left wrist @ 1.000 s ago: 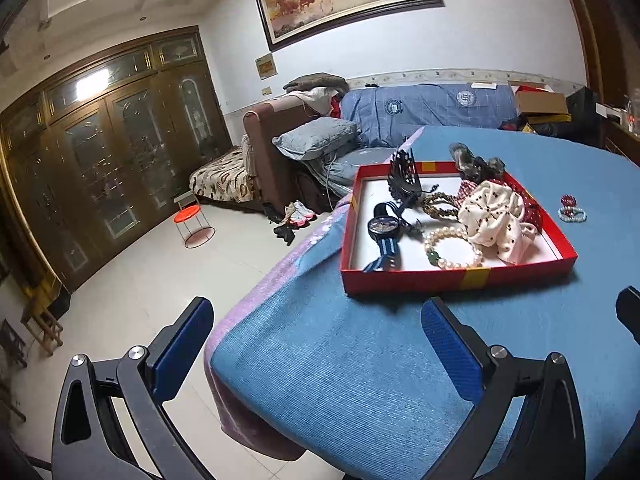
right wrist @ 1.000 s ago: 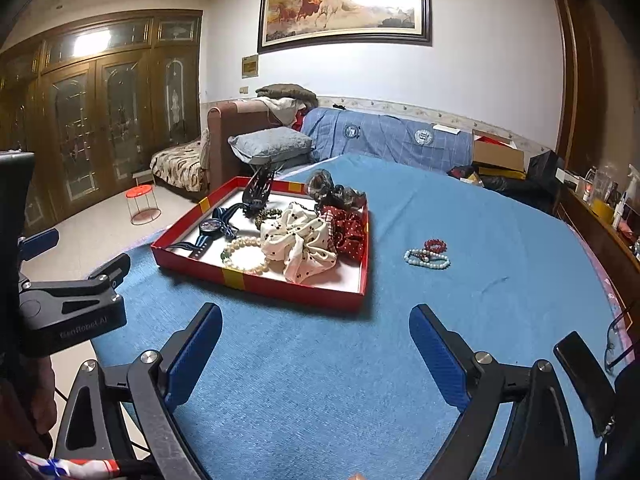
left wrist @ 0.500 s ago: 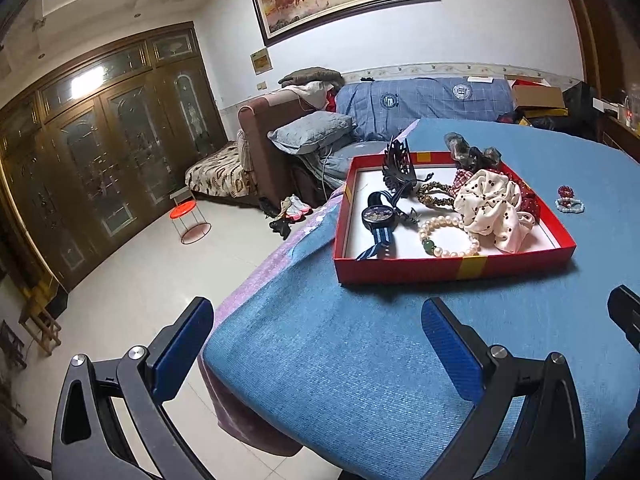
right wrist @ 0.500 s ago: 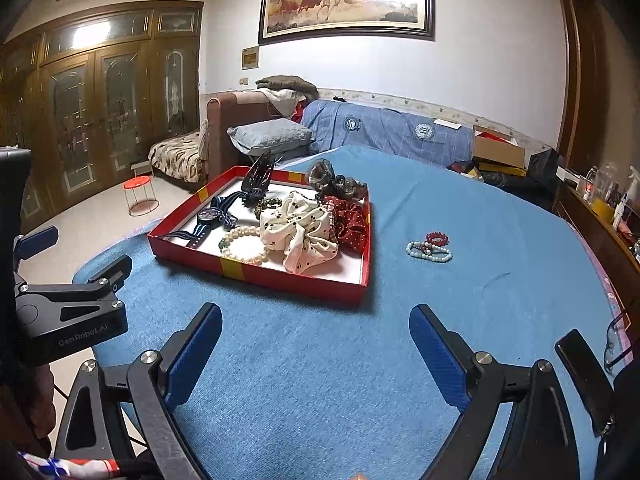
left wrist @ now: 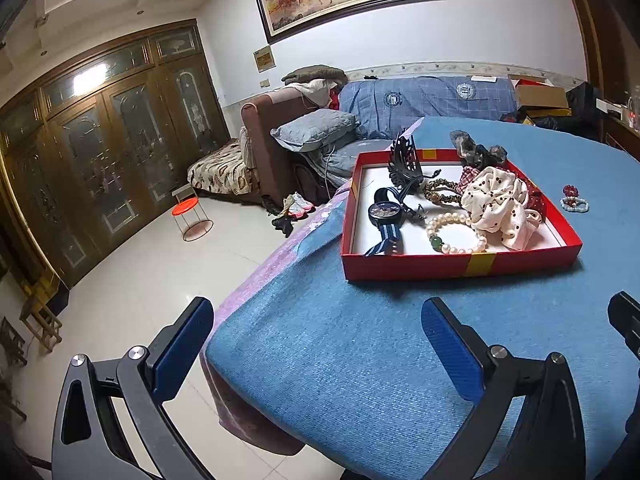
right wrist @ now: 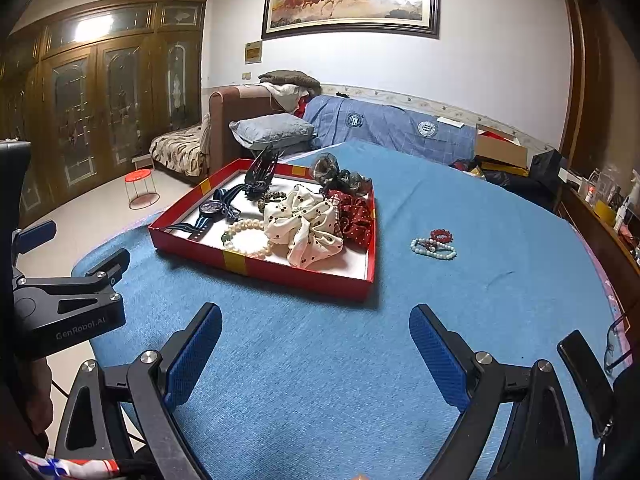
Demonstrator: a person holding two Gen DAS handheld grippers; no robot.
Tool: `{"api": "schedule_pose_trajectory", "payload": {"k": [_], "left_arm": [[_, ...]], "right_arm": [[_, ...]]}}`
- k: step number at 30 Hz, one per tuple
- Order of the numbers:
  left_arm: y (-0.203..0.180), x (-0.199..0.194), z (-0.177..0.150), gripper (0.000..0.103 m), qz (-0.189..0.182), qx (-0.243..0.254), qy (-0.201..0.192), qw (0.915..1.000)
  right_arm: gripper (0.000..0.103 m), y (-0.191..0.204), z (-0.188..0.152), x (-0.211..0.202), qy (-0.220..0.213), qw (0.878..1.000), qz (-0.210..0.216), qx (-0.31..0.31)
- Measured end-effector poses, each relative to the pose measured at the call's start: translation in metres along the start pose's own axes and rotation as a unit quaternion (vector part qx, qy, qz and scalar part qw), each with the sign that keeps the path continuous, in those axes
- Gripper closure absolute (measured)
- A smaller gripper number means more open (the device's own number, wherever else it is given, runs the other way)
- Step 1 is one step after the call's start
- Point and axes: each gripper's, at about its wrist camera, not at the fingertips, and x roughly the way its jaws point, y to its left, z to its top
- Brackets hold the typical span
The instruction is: Organize jewelry
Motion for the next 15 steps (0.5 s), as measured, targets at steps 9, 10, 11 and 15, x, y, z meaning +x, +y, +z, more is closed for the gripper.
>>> {"api": "schedule_pose_trajectory", "payload": {"k": [9, 10, 11, 15], "left_arm": [[0.0011, 0.0038, -0.0018, 0.000, 0.002, -0.001, 0.001, 1.0000], [0.0013, 0.0029, -0.0016, 0.000, 0.001, 0.000, 0.001, 1.0000], [0.0013, 0.0030, -0.0018, 0.000, 0.002, 0.000, 0.000, 1.0000], [0.0018, 0.0044, -0.0021, 0.000, 0.002, -0.001, 0.000, 1.0000]], "right_arm": [[0.006, 0.0018, -0.0010, 0.0016, 0.004, 1.000, 0.000, -0.003], [0.006, 0.0018, -0.0010, 0.0019, 0.004, 1.000, 0.000, -0.003], [0.006, 0.0018, -0.0010, 0.0019, 0.004, 1.000, 0.000, -0.003], [0.006, 0.0025, -0.0010, 0.0025, 0.006, 1.000, 0.000, -0.003]]}}
